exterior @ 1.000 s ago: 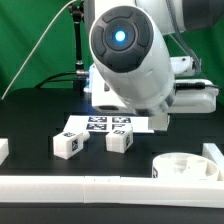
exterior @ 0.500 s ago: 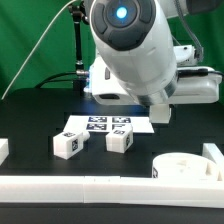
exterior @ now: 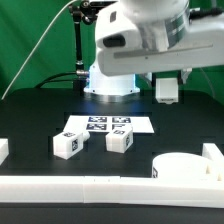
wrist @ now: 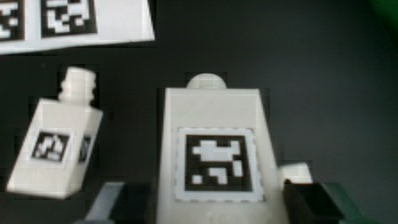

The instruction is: Assemble stool

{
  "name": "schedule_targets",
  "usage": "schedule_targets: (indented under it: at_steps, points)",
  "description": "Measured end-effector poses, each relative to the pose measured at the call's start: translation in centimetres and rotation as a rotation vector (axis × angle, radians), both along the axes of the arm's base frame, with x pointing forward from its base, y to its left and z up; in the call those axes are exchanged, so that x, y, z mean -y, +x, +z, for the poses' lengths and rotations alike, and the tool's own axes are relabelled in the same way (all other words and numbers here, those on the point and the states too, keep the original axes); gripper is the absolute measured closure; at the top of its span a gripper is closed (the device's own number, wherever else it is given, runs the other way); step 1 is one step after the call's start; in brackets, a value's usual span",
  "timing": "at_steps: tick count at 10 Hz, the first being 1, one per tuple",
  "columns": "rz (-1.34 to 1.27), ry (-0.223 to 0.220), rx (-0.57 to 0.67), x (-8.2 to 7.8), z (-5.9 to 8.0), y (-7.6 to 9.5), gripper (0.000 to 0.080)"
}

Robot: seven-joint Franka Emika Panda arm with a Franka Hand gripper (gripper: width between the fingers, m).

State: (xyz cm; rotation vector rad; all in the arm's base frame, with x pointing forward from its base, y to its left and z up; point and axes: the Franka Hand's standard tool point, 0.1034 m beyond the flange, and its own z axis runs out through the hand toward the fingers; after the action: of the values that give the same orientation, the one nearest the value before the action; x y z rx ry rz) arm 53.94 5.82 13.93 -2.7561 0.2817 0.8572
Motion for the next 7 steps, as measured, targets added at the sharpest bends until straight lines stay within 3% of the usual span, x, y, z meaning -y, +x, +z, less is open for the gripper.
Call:
schedule_targets:
  at_steps: [4,7]
  points:
    - [-0.016,-0.065,0.321,0.0,-1.2,1.3,0.0462]
    - [0.064,-0.083,0.582,0.5,0.0,4.6,0.0462]
